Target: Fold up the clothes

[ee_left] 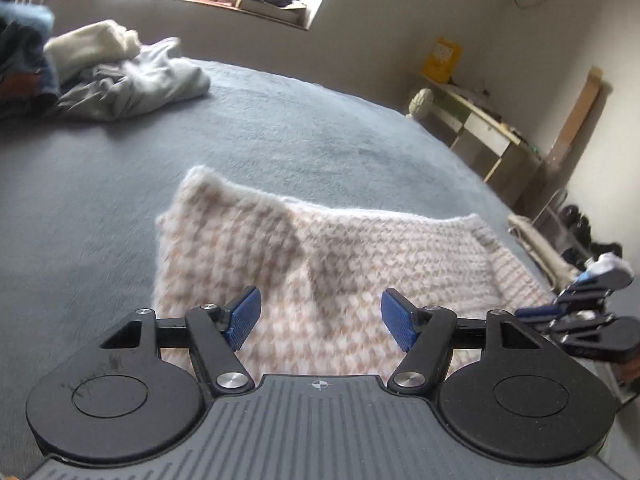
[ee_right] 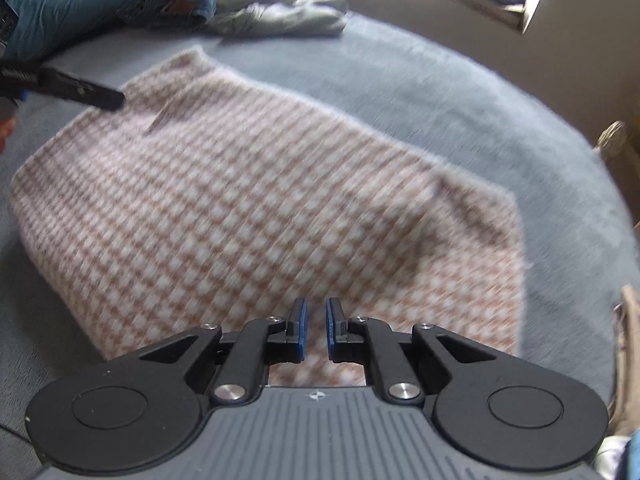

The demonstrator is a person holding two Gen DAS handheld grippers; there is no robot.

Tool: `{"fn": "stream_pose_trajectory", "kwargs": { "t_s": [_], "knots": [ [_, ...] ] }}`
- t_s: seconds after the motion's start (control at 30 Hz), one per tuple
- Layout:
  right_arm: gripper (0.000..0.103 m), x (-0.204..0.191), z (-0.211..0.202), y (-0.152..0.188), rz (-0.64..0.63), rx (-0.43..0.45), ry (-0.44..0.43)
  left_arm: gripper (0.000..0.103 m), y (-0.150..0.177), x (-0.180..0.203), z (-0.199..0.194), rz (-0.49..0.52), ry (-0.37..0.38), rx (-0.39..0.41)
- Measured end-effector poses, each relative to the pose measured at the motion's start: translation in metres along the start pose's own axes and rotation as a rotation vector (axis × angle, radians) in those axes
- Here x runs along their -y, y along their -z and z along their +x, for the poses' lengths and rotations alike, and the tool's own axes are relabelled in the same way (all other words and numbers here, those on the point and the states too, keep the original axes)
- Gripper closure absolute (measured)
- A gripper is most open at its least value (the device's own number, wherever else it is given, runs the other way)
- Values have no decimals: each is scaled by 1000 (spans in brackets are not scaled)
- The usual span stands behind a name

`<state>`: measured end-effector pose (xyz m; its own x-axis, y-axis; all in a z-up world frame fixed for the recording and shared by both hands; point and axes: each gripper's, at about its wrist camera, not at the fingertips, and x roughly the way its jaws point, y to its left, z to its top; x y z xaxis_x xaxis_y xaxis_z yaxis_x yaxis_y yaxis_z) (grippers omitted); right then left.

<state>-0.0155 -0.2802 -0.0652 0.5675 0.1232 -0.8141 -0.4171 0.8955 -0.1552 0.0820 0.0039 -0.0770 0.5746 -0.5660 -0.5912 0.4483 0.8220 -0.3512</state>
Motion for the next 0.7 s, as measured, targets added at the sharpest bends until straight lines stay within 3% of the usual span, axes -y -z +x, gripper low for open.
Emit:
{"fn": "stream_pose_trajectory", "kwargs": {
  "t_s": [0.13, 0.17, 0.23, 0.3, 0.43, 0.57, 0.7],
  "knots": [
    [93, 17, 17, -10, 8, 15, 9, 36, 7, -4, 30, 67, -161, -12],
    [93, 21, 30, -9, 9, -2, 23, 36, 10, -9, 37, 59, -173, -18],
    [94, 31, 55, -6, 21, -30, 38, 36, 13, -13, 36, 45, -168, 7],
    [95, 45, 64, -3, 88, -24, -4, 36, 13, -14, 33, 41, -171, 23],
    [95, 61, 49, -15, 152, -8, -36, 36, 3, -13, 19, 4, -163, 38],
    [95, 76, 45, -30, 189, 60, -21, 36, -10, 0, 14, 49, -126, 68],
    [93, 90, 76, -39, 207, 50, 20, 35, -16, -1, 57, 64, -189, -41]
  ]
}}
